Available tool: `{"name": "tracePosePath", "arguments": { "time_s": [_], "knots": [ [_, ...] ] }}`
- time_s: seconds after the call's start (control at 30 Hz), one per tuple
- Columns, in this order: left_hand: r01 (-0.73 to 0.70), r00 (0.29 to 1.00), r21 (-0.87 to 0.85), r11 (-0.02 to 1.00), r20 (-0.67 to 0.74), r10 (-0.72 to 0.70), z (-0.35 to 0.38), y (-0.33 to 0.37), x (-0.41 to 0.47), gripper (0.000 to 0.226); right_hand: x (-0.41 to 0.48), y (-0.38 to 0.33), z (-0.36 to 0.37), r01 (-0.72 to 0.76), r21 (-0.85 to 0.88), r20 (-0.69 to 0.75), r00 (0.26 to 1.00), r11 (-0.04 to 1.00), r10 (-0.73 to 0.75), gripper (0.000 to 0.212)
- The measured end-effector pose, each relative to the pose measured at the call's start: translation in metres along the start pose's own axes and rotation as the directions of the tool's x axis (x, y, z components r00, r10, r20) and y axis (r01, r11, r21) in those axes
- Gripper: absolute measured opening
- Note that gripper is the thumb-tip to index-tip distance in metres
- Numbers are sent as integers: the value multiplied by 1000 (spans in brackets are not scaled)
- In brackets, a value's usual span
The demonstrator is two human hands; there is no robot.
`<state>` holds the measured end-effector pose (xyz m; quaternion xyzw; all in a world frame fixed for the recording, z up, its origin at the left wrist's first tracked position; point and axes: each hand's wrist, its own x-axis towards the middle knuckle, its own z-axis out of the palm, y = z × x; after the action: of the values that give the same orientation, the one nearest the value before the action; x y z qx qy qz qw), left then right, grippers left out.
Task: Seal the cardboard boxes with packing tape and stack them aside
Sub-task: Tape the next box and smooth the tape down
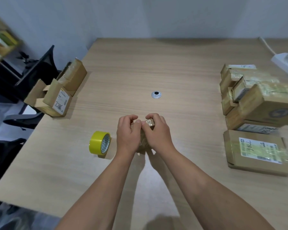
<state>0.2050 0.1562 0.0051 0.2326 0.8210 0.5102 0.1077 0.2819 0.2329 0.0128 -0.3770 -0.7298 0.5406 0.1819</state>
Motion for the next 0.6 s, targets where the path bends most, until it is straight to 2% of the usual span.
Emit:
{"name": "tracePosePath", "arguments": {
  "time_s": [0.3,0.4,0.6],
  "knots": [
    [-121,993,96,988,21,120,-2,-13,7,25,4,3,3,73,-35,-30,997,997,-74,20],
    [-95,995,81,992,46,91,-3,-13,11,26,7,3,7,78,-7,-84,993,997,-78,24],
    [-116,988,45,992,111,110,-8,-14,12,23,7,0,9,5,14,-103,995,1000,-4,32]
  ]
}}
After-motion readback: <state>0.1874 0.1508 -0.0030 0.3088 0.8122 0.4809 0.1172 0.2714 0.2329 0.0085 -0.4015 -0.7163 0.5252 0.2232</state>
